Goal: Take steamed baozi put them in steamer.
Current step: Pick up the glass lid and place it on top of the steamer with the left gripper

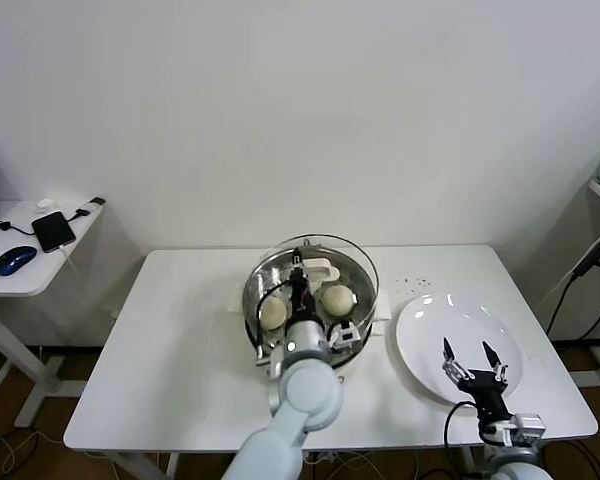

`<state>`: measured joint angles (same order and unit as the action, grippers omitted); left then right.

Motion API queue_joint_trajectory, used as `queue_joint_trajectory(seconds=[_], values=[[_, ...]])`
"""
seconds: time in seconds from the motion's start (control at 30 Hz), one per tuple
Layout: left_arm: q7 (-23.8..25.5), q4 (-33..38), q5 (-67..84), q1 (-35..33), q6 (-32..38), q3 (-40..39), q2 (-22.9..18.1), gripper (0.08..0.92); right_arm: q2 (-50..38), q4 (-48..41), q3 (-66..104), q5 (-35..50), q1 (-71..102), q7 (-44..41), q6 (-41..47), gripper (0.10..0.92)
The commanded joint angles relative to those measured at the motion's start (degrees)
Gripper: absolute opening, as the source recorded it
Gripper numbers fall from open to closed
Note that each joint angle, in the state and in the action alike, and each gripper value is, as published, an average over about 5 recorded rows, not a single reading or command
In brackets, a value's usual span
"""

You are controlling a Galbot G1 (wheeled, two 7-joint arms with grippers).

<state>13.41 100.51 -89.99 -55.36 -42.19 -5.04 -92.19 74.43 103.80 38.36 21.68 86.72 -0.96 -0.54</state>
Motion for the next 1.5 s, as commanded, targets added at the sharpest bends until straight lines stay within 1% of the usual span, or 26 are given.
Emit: queue_joint_trajectory(seconds=[0.03,0.27,1.13,1.5], values=[[-1.4,-4.04,1.12,1.45,-2.81,-0.62,-2.81,0.17,-0.15,-0.16,-0.09,-0.17,-0.39,-0.04,0.11,0.823],[0.3,-2.93,-0.5,0.01,-2.81,0.24,-2.81,0.17,-0.04,-0.29,-0.1,-0.21,-0.7,-0.05,0.21,0.823],[0.35,-3.37,-3.54,-1.51,-1.58,0.68,-2.81,0.17,0.43,-0.4,-0.54,-0.43,-0.69,-0.03,-0.19,0.823],[1.74,-3.6,-5.31,-1.31,-0.2,0.4,-2.81,0.17,0.57,-0.38,-0.51,-0.41,-0.6,-0.07,-0.37,0.823]])
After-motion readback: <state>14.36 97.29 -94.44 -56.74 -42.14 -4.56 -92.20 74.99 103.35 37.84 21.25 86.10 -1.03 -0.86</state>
